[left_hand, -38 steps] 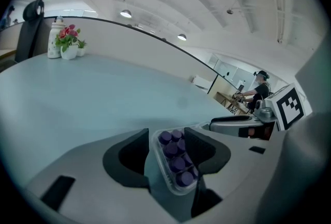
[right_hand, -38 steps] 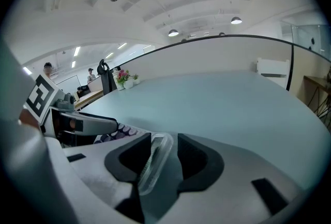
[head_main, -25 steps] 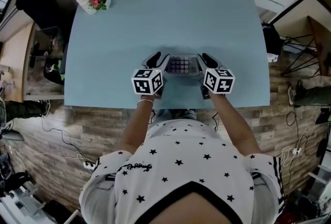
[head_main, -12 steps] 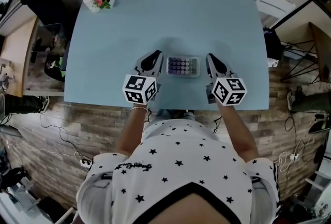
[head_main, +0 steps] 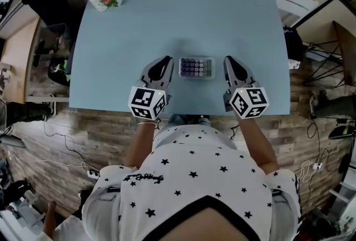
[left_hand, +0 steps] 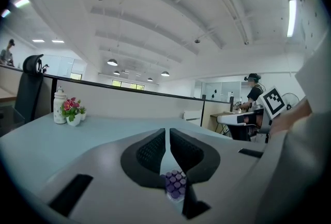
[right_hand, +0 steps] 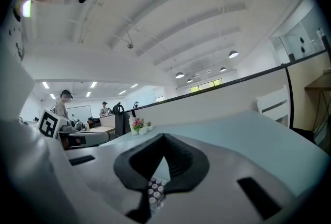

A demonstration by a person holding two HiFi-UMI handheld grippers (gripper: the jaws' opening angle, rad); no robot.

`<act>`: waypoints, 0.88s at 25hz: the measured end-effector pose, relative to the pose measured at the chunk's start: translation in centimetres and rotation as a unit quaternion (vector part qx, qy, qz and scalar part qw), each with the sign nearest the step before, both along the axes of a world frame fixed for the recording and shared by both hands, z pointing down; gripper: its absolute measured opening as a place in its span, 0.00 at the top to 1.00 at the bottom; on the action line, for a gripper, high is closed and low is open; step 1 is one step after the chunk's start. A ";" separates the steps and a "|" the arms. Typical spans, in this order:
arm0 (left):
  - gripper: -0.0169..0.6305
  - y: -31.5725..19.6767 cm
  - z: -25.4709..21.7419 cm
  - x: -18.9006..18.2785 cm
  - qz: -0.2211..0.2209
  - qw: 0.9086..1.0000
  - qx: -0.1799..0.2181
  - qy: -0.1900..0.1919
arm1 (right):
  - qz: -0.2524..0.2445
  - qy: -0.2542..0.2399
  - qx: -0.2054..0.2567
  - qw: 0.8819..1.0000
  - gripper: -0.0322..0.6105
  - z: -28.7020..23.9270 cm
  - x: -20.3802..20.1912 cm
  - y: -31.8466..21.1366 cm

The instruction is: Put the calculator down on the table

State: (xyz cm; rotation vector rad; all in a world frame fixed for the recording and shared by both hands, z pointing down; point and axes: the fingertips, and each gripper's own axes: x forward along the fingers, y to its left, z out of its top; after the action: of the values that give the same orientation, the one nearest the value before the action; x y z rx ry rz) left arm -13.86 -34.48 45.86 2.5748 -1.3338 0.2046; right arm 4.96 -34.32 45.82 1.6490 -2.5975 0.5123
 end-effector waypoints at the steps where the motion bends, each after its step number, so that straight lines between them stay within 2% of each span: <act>1: 0.90 0.2 -0.1 0.0 0.000 1.000 0.001 0.000 | 0.000 -0.001 0.000 1.000 0.96 0.0 0.0 0.1; 16: 0.90 0.6 -0.6 0.0 -0.007 1.000 -0.003 0.002 | -0.003 0.003 0.005 1.000 0.96 -0.8 -0.3 1.0; 22: 0.90 1.0 -0.5 0.3 0.003 1.000 -0.001 0.003 | 0.001 0.003 0.005 1.000 0.96 -0.8 -0.2 1.4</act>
State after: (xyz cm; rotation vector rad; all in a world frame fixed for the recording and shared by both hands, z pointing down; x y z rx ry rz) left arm -13.58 -33.47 45.38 2.5757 -1.3240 0.1973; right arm 4.74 -32.90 45.02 1.6548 -2.5990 0.4950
